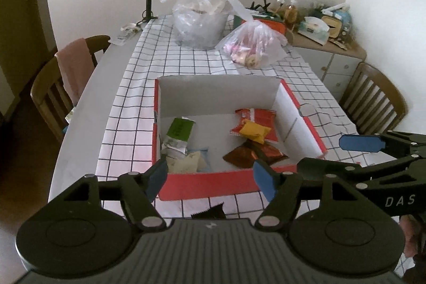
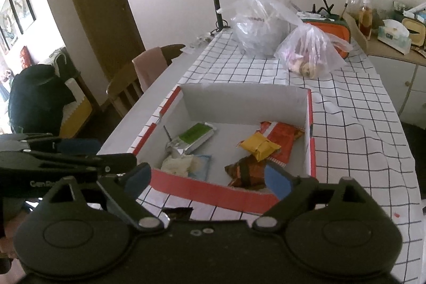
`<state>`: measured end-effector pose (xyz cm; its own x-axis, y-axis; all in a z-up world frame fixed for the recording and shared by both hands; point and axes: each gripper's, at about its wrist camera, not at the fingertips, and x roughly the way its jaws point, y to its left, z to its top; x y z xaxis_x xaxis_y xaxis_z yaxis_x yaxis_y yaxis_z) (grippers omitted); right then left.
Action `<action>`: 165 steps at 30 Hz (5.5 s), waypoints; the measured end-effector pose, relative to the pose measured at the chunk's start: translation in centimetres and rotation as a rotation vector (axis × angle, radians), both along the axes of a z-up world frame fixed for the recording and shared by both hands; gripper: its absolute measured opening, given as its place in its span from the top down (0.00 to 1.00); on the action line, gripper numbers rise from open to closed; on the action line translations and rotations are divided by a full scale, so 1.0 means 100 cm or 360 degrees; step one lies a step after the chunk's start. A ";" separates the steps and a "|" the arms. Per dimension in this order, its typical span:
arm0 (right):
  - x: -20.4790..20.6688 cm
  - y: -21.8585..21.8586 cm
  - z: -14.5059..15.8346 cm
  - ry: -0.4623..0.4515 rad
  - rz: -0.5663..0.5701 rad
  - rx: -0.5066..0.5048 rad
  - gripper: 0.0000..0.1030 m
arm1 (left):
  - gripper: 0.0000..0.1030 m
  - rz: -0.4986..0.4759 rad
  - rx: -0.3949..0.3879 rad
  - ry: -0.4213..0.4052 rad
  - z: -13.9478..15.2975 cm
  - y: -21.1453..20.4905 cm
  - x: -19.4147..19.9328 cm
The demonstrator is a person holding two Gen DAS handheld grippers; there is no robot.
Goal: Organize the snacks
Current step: 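Move both tools back toward the remaining snack pile, then grasp the white-blue biscuit packet with left tool while right tool grasps dark wrapped snack, then carry both snacks into the red box and open both tools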
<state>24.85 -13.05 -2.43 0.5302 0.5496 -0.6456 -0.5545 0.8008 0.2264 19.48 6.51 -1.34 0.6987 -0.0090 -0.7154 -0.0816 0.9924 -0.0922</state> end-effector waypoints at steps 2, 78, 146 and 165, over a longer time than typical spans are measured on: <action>-0.007 -0.004 0.001 -0.0004 -0.0003 0.0016 0.06 | 0.30 -0.0011 -0.0007 -0.0007 0.001 -0.002 -0.007; -0.075 -0.074 -0.142 0.0228 0.0208 -0.0427 0.21 | 0.52 0.0128 -0.0520 0.0824 -0.163 -0.083 -0.018; -0.067 -0.031 -0.003 -0.0200 0.0086 -0.0140 0.69 | 0.54 0.0081 -0.0189 0.0139 -0.007 -0.024 -0.041; 0.035 -0.007 0.004 -0.0191 0.0012 -0.0153 0.69 | 0.54 0.0149 -0.0083 0.0117 0.009 0.006 0.054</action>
